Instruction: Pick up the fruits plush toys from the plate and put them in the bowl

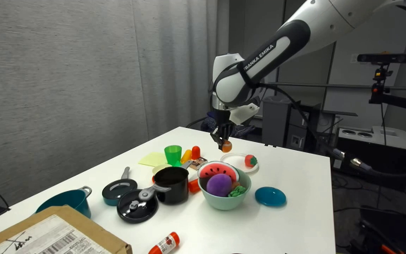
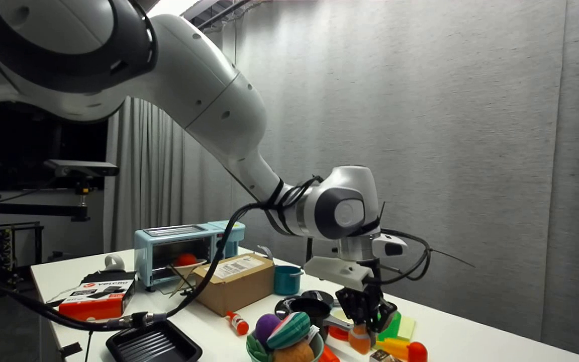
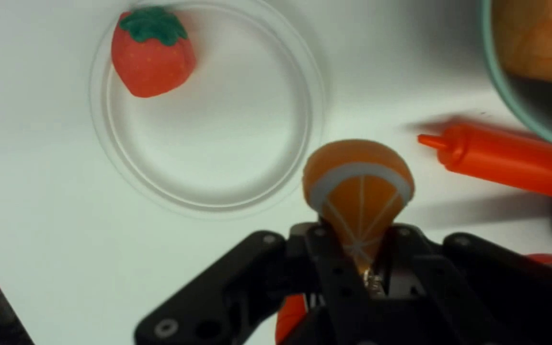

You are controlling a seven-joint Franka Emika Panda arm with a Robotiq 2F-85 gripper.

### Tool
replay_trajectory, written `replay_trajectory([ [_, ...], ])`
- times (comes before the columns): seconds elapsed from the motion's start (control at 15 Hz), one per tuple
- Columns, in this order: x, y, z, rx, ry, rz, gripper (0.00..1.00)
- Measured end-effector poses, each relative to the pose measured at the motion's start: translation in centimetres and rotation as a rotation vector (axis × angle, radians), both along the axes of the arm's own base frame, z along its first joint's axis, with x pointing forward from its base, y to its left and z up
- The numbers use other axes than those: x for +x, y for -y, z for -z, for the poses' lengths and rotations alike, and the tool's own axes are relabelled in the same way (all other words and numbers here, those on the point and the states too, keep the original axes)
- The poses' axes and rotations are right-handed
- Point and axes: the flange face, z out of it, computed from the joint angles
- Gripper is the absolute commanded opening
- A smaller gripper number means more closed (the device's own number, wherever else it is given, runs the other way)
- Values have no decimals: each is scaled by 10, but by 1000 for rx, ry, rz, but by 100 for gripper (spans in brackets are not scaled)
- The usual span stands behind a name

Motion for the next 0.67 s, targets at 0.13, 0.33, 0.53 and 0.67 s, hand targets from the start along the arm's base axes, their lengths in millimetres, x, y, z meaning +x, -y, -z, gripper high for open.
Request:
replay_trajectory([
  [0.13, -4, -10, -15, 64, -37, -36, 4],
  [0.33, -12, -19, -18, 167, -114, -62, 4],
  [0.53, -19, -21, 0, 276, -171, -69, 4],
  [0.67, -20, -21, 17, 336, -178, -68, 4],
])
